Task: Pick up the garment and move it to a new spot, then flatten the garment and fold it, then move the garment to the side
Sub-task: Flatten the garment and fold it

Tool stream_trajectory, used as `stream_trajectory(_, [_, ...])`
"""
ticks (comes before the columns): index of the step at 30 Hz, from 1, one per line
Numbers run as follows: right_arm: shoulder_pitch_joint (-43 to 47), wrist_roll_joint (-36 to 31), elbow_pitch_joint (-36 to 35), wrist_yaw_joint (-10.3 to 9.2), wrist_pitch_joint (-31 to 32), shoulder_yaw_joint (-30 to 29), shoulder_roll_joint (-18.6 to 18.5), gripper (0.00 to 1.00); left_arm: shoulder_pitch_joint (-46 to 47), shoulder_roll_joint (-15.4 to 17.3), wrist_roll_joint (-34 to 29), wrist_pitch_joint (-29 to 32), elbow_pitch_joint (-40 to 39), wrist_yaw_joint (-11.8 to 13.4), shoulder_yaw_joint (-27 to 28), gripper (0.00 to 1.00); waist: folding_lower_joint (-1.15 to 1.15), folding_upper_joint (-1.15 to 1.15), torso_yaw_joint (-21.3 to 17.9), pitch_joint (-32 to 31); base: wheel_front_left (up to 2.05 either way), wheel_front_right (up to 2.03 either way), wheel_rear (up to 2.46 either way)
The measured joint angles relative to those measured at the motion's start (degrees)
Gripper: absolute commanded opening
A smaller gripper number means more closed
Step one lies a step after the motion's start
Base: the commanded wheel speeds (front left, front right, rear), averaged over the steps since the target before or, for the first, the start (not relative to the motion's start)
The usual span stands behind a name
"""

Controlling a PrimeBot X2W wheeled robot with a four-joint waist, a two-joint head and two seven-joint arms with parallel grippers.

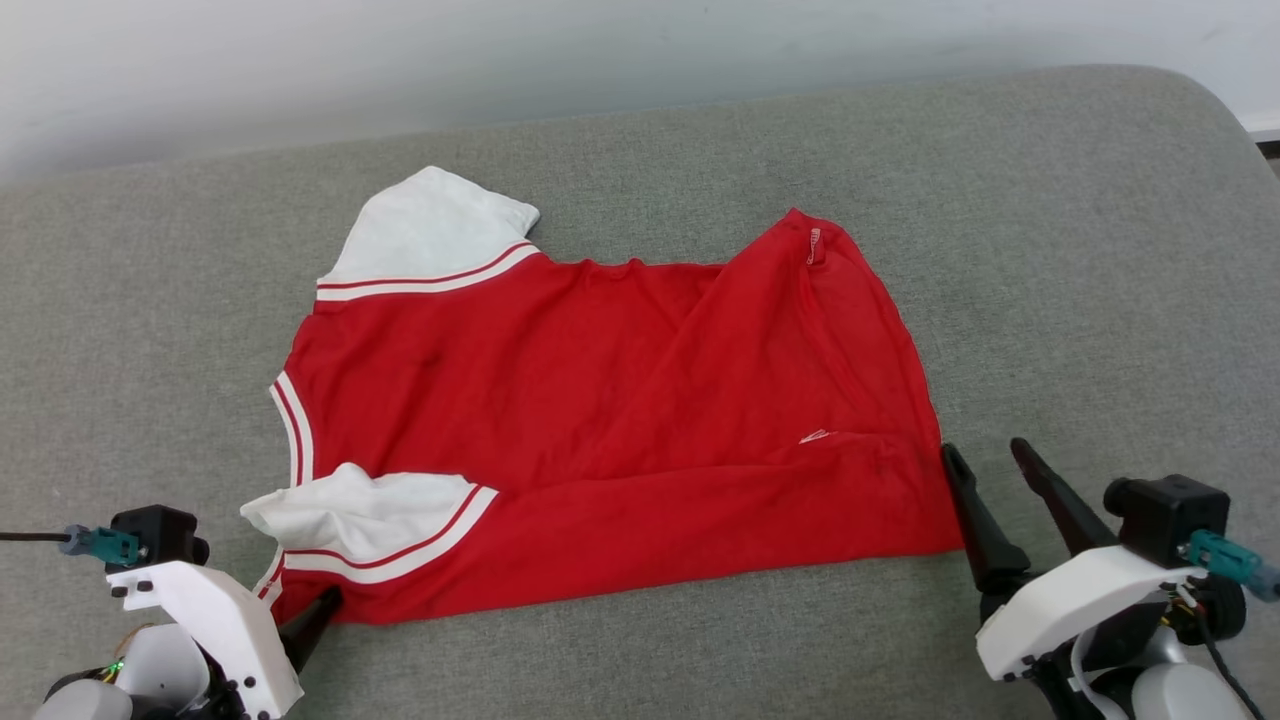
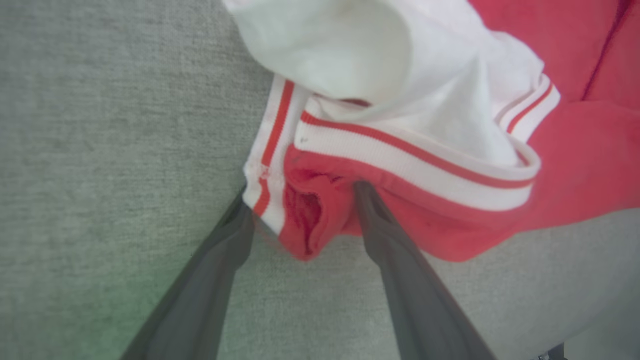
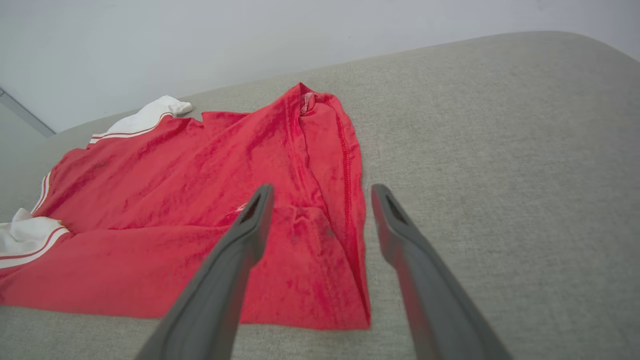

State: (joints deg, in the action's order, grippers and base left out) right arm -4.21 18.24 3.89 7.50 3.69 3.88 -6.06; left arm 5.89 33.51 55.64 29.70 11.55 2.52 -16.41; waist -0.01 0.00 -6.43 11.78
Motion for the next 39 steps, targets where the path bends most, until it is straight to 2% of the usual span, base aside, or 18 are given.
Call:
stream_trajectory(1, [0.0, 0.2, 0.0, 0.0, 0.5, -0.5, -0.1, 1.0, 0.0, -0.3, 0.0, -0.5, 0.2, -0.2, -0.1, 0.0, 0.0, 0.0, 0.1, 0.0, 0.0, 0.0, 0.0])
stream_trajectory(6, [0.1, 2.3, -0.2, 0.0, 5.4, -3.8, -0.6, 1.0, 0.2, -1.9, -1.0, -3.2, 0.5, -1.0, -0.7, 0.0, 0.0, 0.0, 0.8, -0.7, 0.0, 0.0, 0.0])
stream_trajectory(13, [0.0, 4.9, 0.2, 0.0, 21.9, -6.3, -4.3, 1.0, -0.5, -0.9, -3.1, -5.7, -3.9, 0.4, 0.0, 0.0, 0.0, 0.0, 2.3, -1.2, 0.0, 0.0, 0.0])
stream_trajectory(18, [-2.0, 5.3, -0.9, 0.0, 31.8, -5.6, -5.2, 1.0, -0.9, 0.6, -4.6, -6.2, -9.3, 1.7, 0.3, 0.0, 0.01, 0.0, 3.5, -0.5, 0.0, 0.0, 0.0])
stream_trajectory(24, [-5.3, 5.5, 2.2, 0.0, 35.6, -3.3, -5.0, 1.0, -0.7, 1.0, -5.4, -5.7, -13.9, 2.6, 0.0, 0.0, 0.01, 0.0, 5.0, 1.3, 0.0, 0.0, 0.0])
stream_trajectory(32, [-9.7, 6.8, 9.6, -0.01, 37.3, -1.1, -4.6, 1.0, -0.6, 0.8, -5.5, -5.8, -14.8, 3.0, -0.3, 0.0, 0.01, 0.0, 6.4, 3.0, 0.0, 0.0, 0.0])
stream_trajectory(33, [-10.1, 7.3, 10.2, -0.01, 37.8, -0.8, -4.7, 0.82, -0.6, 0.7, -5.5, -5.8, -14.7, 3.0, -0.3, 0.0, 0.01, 0.0, 6.5, 3.0, 0.0, 0.0, 0.0])
stream_trajectory(34, [-10.6, 7.6, 10.7, -0.01, 38.2, -0.5, -4.9, 0.27, -0.6, 0.7, -5.5, -6.0, -14.7, 3.0, -0.3, 0.0, 0.0, 0.0, 6.5, 3.0, 0.0, 0.0, 0.0])
stream_trajectory(35, [-10.9, 7.9, 11.2, -0.01, 38.7, -0.3, -5.0, 0.0, -0.6, 0.7, -5.5, -6.0, -14.7, 3.0, -0.3, 0.0, 0.0, 0.0, 6.5, 3.0, 0.0, 0.0, 0.0])
stream_trajectory(39, [-11.5, 9.0, 11.9, -0.01, 39.7, 0.7, -5.1, 0.0, -0.6, 0.5, -5.4, -6.2, -14.4, 3.0, -0.4, 0.0, 0.01, 0.0, 6.5, 2.4, 0.0, 0.0, 0.0])
